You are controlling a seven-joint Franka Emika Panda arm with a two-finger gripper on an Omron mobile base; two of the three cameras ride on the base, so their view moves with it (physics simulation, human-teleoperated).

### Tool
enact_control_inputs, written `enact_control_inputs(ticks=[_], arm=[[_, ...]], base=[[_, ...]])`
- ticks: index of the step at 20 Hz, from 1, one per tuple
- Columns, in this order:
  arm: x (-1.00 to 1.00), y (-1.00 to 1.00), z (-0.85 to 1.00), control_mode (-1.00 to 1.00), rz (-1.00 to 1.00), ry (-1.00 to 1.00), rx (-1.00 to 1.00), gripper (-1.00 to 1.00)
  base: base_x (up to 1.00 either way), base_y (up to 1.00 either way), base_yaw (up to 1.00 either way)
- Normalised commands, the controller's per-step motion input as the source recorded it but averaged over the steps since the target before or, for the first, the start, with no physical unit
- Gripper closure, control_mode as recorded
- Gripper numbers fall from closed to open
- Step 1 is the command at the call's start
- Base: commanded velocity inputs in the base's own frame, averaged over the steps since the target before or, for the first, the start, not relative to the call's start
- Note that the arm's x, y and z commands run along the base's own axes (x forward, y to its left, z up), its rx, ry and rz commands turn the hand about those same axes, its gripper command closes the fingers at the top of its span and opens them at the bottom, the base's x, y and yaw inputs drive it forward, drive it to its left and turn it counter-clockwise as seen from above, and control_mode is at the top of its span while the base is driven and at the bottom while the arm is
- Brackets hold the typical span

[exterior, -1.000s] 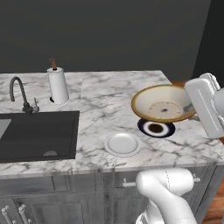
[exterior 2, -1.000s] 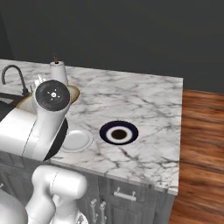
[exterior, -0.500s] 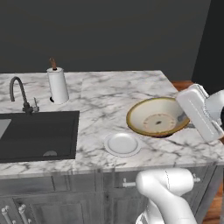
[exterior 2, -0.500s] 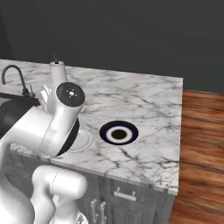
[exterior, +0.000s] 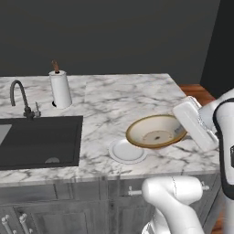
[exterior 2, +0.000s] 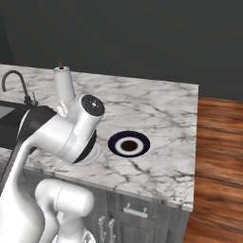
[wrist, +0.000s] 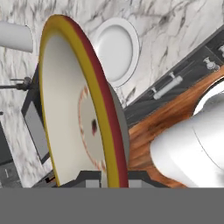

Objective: Move the bowls from the cabinet to the plates on the dining table.

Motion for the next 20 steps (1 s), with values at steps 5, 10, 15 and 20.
enact_control_inputs(ticks=[5, 10, 15, 20], arm=[[0.27, 0.12, -0.5, -1.0, 0.01, 0.05, 0.04, 1.0], [0.23, 0.12, -0.47, -1.0, 0.02, 0.0, 0.05, 1.0], [0.26, 0.06, -0.39, -1.0, 0.0, 0.0, 0.05, 1.0], [0.35, 0.0, -0.3, -1.0, 0.0, 0.02, 0.04, 1.0]], base=[[0.0, 0.0, 0.0], [0.0, 0.0, 0.0], [0.0, 0.0, 0.0], [0.0, 0.0, 0.0]])
